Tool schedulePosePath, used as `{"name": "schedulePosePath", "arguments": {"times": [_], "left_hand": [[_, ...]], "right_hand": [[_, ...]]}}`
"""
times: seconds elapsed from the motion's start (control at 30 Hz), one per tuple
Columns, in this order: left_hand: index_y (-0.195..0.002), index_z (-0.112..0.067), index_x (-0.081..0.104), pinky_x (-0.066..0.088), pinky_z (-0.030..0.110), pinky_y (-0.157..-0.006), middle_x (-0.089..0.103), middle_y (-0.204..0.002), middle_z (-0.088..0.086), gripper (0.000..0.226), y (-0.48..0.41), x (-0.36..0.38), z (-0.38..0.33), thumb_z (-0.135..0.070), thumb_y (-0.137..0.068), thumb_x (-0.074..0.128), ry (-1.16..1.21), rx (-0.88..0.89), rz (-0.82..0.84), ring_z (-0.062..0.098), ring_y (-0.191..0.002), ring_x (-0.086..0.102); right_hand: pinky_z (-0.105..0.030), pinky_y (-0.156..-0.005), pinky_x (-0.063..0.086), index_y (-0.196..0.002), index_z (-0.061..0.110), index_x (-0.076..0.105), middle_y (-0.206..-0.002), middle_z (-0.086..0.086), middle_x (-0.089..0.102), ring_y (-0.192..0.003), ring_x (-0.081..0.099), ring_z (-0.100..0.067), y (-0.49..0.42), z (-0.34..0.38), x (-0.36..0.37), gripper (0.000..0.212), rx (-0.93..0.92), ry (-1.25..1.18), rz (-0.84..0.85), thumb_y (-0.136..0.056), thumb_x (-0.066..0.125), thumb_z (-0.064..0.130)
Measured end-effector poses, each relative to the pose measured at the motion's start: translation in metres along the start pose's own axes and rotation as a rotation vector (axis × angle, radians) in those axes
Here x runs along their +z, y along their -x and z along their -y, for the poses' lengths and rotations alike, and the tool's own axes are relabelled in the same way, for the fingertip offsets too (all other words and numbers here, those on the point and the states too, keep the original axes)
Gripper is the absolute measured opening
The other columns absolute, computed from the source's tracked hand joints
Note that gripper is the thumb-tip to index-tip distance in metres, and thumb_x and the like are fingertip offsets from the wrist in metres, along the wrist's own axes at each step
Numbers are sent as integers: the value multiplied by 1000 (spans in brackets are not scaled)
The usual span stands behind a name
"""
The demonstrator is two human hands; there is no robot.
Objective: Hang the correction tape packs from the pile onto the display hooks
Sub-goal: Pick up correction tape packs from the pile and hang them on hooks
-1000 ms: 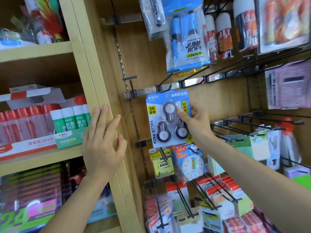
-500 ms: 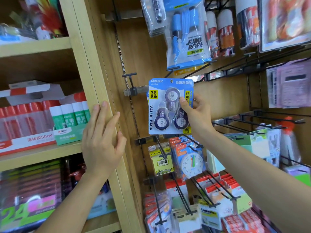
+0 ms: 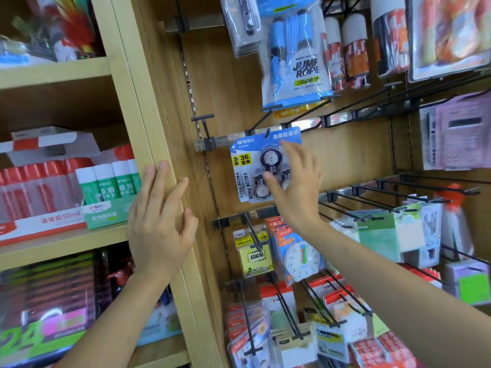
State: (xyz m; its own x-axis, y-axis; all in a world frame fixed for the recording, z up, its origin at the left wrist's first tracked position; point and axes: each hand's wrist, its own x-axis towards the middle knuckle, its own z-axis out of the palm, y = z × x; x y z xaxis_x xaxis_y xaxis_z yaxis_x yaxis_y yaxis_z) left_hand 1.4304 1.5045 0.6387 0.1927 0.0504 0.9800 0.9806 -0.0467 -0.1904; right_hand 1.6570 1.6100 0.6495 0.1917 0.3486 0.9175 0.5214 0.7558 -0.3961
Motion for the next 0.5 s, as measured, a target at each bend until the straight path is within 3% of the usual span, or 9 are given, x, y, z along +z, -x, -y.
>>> {"name": "schedulePosePath", "arguments": {"times": [0.07, 0.17, 0.4, 0.5], "left_hand": [[-133, -9, 63, 38, 46, -114, 39, -158, 11, 44, 0, -1, 1, -16, -90, 57, -4, -1, 0, 27, -151, 28], [-135, -10, 61, 37, 46, -115, 38, -159, 11, 46, 0, -2, 1, -16, -90, 57, -1, -8, 6, 27, -151, 28], [-135, -10, 62, 41, 50, -111, 38, -159, 11, 45, 1, 0, 3, -16, -90, 60, -6, -3, 33, 27, -151, 28], [-135, -10, 61, 37, 48, -115, 37, -159, 10, 45, 1, -1, 3, -16, -90, 61, 0, -6, 47, 27, -152, 27]], "right_hand": [[-51, -113, 23, -148, 32, 37, -161, -2, 21, -148, 17, -29, 4, 2, 11, 65, -131, 169, 164, -89, 59, 50], [-56, -117, 15, -154, 36, 23, -166, -8, -5, -152, 0, -37, 2, 0, 30, 76, -139, 360, 311, -89, 52, 63], [-59, -116, 15, -155, 39, 13, -166, -6, -11, -149, -1, -43, -40, -17, 78, 76, 22, 498, 632, -90, 41, 69], [-59, -116, 14, -155, 40, 12, -164, -4, -20, -149, 0, -44, -53, -25, 89, 78, 27, 522, 739, -90, 45, 68]]}}
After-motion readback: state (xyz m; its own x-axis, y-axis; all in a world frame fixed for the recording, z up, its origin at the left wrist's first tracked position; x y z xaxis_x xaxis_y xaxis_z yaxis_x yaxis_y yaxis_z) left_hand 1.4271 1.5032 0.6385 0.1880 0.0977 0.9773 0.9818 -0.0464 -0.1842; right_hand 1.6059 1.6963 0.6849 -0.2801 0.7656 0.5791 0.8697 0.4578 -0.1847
